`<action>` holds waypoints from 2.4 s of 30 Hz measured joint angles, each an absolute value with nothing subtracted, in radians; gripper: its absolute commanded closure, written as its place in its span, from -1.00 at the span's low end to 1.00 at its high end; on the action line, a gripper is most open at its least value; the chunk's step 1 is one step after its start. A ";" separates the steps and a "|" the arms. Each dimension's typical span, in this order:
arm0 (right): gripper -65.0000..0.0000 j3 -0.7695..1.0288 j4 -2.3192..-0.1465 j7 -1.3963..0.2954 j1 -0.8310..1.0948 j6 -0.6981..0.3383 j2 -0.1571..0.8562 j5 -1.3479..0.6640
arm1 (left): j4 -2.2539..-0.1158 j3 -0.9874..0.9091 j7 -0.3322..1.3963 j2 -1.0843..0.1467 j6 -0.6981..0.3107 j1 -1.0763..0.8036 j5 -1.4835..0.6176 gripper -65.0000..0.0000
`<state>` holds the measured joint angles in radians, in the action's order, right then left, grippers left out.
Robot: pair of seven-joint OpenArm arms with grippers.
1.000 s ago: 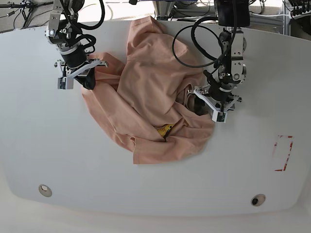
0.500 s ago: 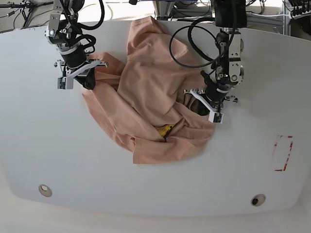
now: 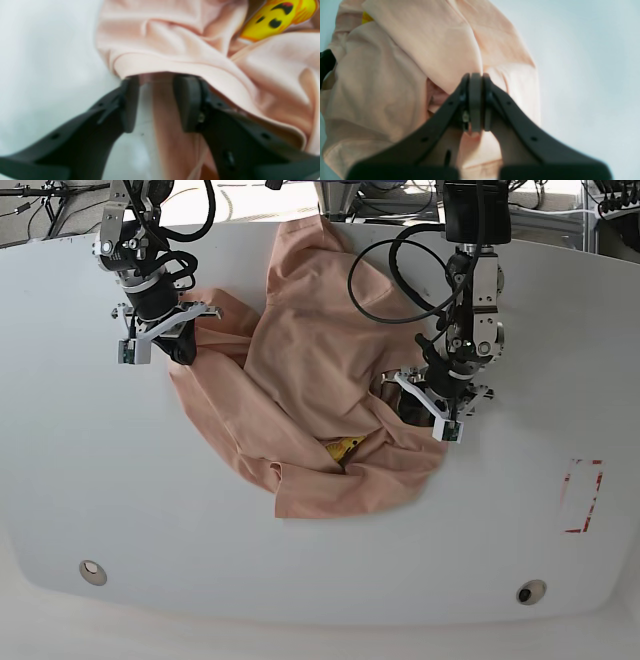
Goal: Fold the T-shirt properly
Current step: 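Move the left gripper down onto the shirt near the smiley print, then grasp the shirt with the left gripper and pull both grippers apart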
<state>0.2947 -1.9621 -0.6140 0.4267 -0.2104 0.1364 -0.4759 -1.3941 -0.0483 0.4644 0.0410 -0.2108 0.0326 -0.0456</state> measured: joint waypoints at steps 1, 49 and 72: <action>1.00 0.295 -1.962 -0.614 0.427 -0.210 0.136 -0.476 | -1.387 -0.046 0.464 0.039 -0.211 0.040 -0.046 0.36; 0.99 0.323 -1.990 -0.739 0.085 -0.211 0.273 -0.478 | -1.719 -0.196 0.604 -0.060 -0.229 0.228 -0.043 0.97; 0.99 0.240 -1.964 -0.829 -0.073 -0.212 0.361 -0.475 | -1.732 -0.062 0.689 -0.058 -0.242 0.284 -0.029 0.99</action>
<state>0.2398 -1.9636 -0.8291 -0.0731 -0.2123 0.3607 -0.4751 -1.7321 -0.0620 0.6891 -0.0582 -0.2424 0.2840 -0.0292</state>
